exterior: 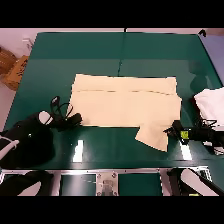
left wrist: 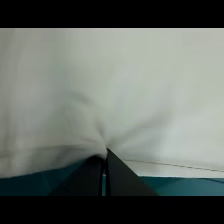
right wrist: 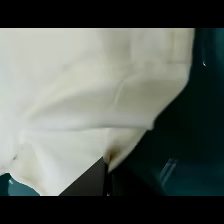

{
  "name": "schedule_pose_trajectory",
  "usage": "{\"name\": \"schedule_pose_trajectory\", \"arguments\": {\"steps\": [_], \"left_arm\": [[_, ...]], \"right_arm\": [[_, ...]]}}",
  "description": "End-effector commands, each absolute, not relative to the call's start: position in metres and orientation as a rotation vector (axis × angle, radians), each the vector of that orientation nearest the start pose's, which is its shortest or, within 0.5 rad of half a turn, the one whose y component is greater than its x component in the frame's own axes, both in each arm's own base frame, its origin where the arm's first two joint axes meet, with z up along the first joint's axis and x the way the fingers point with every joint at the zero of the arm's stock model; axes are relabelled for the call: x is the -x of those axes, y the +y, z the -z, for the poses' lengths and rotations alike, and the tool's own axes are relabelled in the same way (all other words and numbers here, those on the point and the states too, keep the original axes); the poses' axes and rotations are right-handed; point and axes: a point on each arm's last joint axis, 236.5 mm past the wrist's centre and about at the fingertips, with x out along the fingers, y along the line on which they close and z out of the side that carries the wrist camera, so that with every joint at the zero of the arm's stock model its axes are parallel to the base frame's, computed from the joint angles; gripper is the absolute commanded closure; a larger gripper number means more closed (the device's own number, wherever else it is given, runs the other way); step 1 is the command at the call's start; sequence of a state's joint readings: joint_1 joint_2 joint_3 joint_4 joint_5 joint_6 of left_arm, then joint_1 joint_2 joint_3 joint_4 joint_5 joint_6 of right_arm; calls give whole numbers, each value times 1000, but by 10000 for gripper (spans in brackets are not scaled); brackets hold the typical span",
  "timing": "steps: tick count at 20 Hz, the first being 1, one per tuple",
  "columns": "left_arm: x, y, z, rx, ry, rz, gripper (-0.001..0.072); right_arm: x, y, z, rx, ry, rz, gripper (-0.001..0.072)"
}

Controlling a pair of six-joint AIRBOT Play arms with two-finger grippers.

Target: Fold the shirts.

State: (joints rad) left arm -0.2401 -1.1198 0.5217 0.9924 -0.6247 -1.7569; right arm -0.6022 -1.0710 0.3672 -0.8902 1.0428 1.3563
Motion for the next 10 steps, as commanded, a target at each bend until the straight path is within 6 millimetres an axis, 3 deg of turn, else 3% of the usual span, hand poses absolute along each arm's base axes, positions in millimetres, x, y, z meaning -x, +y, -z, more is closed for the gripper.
{"name": "schedule_pose_trajectory", "arguments": {"steps": [1, 6, 8, 10], "left_arm": [[-271, -131, 95, 550, 1341, 93, 682], [-246, -129, 100, 478, 1445, 116, 682], [-242, -127, 93, 433, 1481, 137, 682], [-252, -128, 73, 395, 1474, 162, 682]], "right_arm": [[-217, 17, 103, -1079, 1409, 72, 691], [-200, 19, 92, -1043, 1469, 75, 692], [-211, 14, 74, -1024, 1429, 65, 692], [-229, 5, 47, -984, 1367, 39, 692]]}}
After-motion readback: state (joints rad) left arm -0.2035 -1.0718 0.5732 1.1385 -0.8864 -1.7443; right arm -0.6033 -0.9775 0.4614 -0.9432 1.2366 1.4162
